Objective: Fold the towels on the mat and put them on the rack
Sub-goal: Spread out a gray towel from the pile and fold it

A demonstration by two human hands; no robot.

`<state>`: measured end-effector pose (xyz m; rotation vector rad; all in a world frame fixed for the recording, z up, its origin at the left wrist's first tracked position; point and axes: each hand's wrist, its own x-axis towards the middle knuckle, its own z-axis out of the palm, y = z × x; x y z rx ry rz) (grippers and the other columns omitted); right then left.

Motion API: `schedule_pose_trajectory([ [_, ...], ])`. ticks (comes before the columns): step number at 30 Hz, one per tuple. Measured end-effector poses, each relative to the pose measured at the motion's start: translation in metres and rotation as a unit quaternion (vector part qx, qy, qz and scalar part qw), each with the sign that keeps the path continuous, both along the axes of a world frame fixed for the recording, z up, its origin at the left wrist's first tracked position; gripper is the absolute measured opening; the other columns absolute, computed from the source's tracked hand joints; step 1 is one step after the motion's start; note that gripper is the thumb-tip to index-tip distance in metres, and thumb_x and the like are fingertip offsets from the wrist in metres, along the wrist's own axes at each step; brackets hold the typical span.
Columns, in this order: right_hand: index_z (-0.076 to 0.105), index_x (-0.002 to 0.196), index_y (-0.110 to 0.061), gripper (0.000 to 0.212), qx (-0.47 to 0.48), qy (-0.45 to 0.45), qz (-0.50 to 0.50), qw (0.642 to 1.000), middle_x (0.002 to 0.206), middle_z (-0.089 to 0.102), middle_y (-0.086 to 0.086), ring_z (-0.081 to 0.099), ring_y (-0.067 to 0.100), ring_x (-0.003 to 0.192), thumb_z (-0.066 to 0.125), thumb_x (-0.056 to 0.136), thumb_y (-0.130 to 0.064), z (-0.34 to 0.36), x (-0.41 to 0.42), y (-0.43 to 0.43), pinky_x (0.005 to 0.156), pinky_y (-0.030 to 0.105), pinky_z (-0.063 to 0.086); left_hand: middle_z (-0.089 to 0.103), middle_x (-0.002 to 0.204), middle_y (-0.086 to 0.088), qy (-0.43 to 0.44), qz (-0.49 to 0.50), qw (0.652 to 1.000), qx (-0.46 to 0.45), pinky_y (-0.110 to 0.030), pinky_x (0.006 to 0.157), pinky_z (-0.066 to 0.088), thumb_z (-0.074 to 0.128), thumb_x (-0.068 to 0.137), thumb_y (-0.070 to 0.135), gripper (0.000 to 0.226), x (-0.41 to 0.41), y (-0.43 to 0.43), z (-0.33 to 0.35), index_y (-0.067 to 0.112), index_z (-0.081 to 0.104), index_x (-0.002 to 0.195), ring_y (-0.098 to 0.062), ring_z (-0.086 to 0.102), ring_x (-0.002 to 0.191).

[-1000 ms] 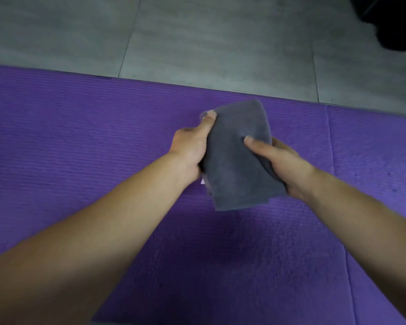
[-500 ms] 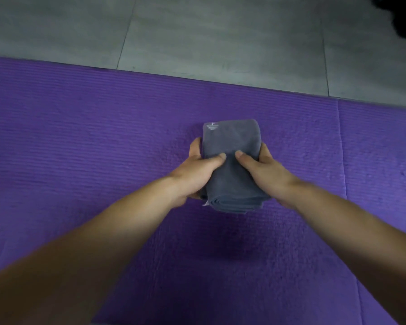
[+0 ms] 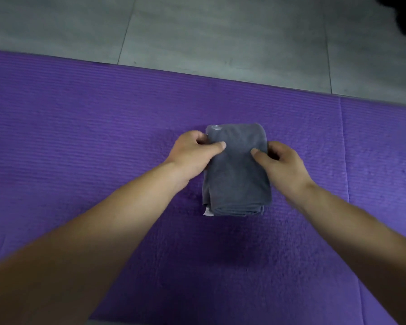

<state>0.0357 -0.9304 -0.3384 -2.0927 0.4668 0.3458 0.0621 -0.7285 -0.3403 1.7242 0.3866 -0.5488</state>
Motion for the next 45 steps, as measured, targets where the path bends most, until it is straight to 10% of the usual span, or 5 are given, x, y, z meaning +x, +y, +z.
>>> schedule_pose_trajectory([
  [12,0.040,0.144,-0.024,0.059,-0.075,0.016,0.058,0.995,0.114,0.060,-0.008,0.062,0.012,0.100,0.066,0.093,-0.039,-0.004,0.008,0.006,0.074,0.020,0.046,0.051,0.131,0.007,-0.103,-0.053,0.989,0.092,-0.023,0.094,0.045,0.061,0.098,0.022,0.052,-0.003,-0.006,-0.014,0.030,0.038,0.143,-0.009,0.054,0.117],
  [18,0.027,0.158,-0.022,0.061,-0.237,-0.169,0.309,0.905,0.169,0.009,-0.001,0.000,0.024,0.156,0.035,0.101,-0.042,-0.007,0.014,0.008,0.124,0.045,0.012,-0.012,0.170,-0.007,-0.268,-0.329,0.839,0.340,-0.036,0.127,-0.005,0.042,0.100,0.026,0.075,-0.008,-0.010,-0.018,0.012,0.003,0.162,-0.018,-0.016,0.155],
  [27,-0.005,0.161,-0.030,0.065,-0.285,-0.054,0.415,0.862,0.165,-0.021,-0.015,-0.027,0.011,0.151,0.021,0.105,-0.050,-0.029,0.020,0.005,0.126,0.042,-0.005,-0.029,0.165,0.000,-0.230,-0.389,0.826,0.336,-0.041,0.126,-0.009,0.027,0.106,0.042,0.073,-0.003,-0.003,-0.043,0.016,-0.015,0.160,-0.011,-0.030,0.150],
  [34,0.048,0.146,-0.017,0.053,-0.065,-0.092,0.022,0.993,0.135,0.055,-0.001,0.055,0.011,0.121,0.063,0.097,-0.031,-0.022,0.029,-0.003,0.103,0.019,0.044,0.054,0.141,0.000,-0.144,-0.056,0.980,0.125,-0.027,0.111,0.040,0.075,0.081,0.040,0.087,0.005,-0.001,-0.038,0.021,0.029,0.153,-0.016,0.051,0.133],
  [45,0.070,0.108,-0.016,0.026,0.150,0.039,-0.012,0.988,0.096,0.077,0.004,0.074,0.021,0.091,0.080,0.086,-0.026,-0.020,0.061,-0.019,0.073,0.030,0.055,0.067,0.108,-0.003,0.043,-0.074,0.991,0.103,-0.029,0.070,0.055,0.094,0.063,0.033,0.066,0.056,-0.014,-0.010,0.014,0.061,0.117,-0.016,0.066,0.093],
])
